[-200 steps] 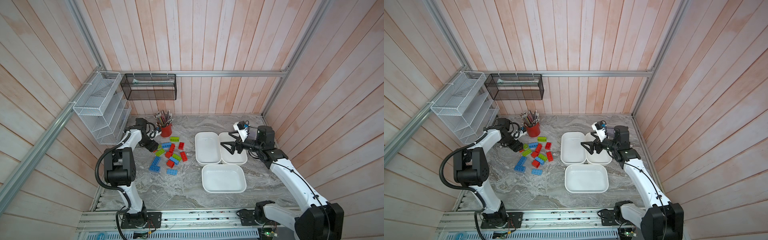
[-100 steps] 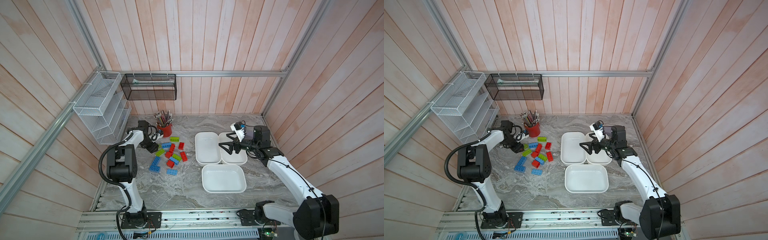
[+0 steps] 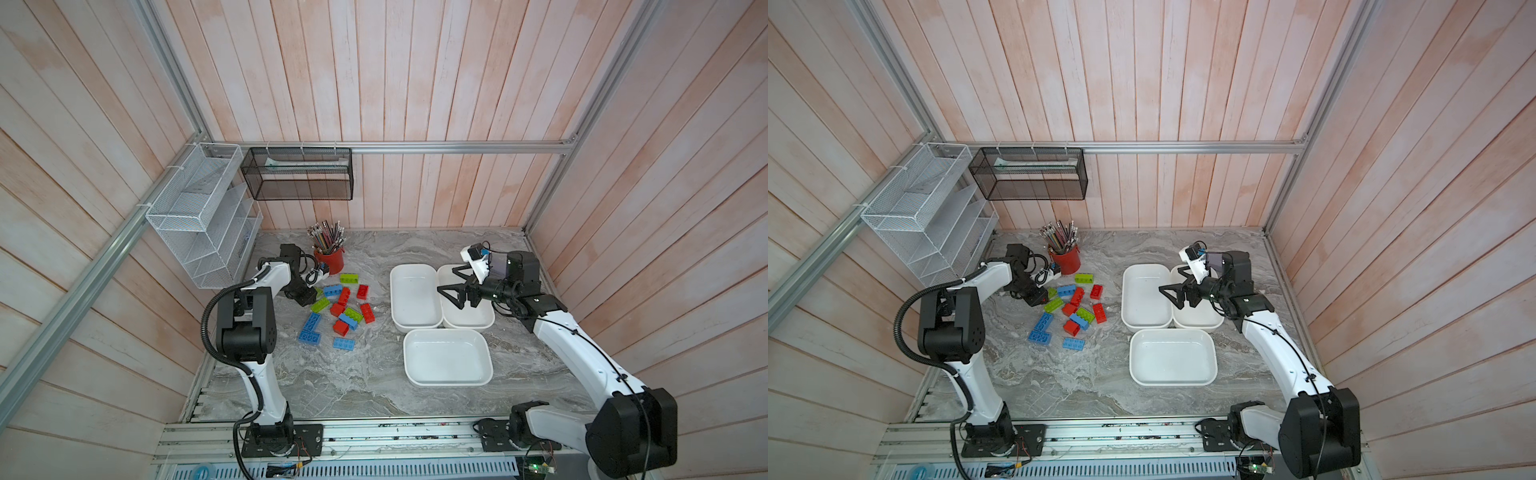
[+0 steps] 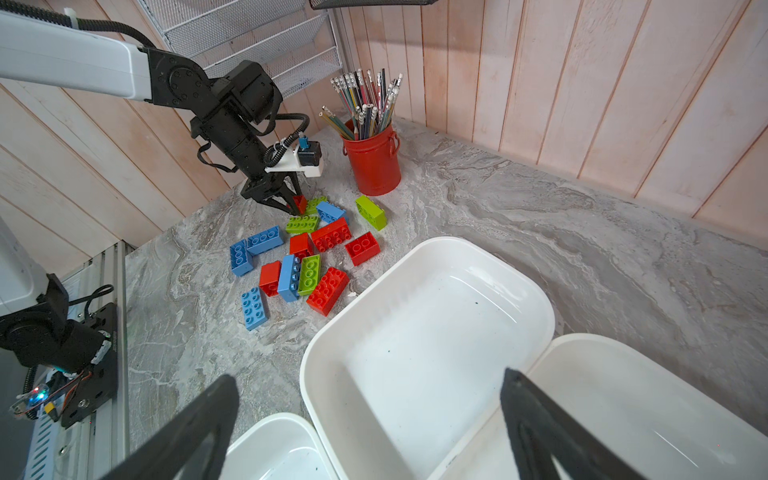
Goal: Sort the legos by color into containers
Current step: 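Reach the left gripper to a red brick while the right arm rises, then carry the red brick with the left gripper into the bin by the cup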
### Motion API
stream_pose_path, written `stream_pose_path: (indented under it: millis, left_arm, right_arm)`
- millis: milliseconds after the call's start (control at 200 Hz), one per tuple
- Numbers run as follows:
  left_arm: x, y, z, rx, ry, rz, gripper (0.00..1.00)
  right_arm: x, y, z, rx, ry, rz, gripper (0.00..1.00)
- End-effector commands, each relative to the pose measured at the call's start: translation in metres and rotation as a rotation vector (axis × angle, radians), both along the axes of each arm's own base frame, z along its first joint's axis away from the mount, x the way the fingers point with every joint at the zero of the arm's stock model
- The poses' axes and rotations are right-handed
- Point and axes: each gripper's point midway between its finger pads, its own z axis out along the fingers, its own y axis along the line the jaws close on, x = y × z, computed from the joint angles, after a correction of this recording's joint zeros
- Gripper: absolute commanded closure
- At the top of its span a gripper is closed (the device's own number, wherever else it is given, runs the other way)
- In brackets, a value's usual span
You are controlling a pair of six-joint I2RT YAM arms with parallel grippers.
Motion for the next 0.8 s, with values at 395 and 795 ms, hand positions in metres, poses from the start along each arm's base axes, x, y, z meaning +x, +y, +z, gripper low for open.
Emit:
stream_pose_path:
  millis: [395, 795]
  left_arm:
    - [-0.043, -0.11, 0.135, -0.133, -0.101, 0.201, 0.65]
    - [-0.036, -0.276, 0.136, -0.288, -0.129, 0.122, 0.66]
  right_arm:
    - [0.016, 0.001, -0.011, 0.01, 0.033, 0.014, 0.02]
    - [0.016, -0.025, 0.001, 0.044, -0.006, -0.087, 0.02]
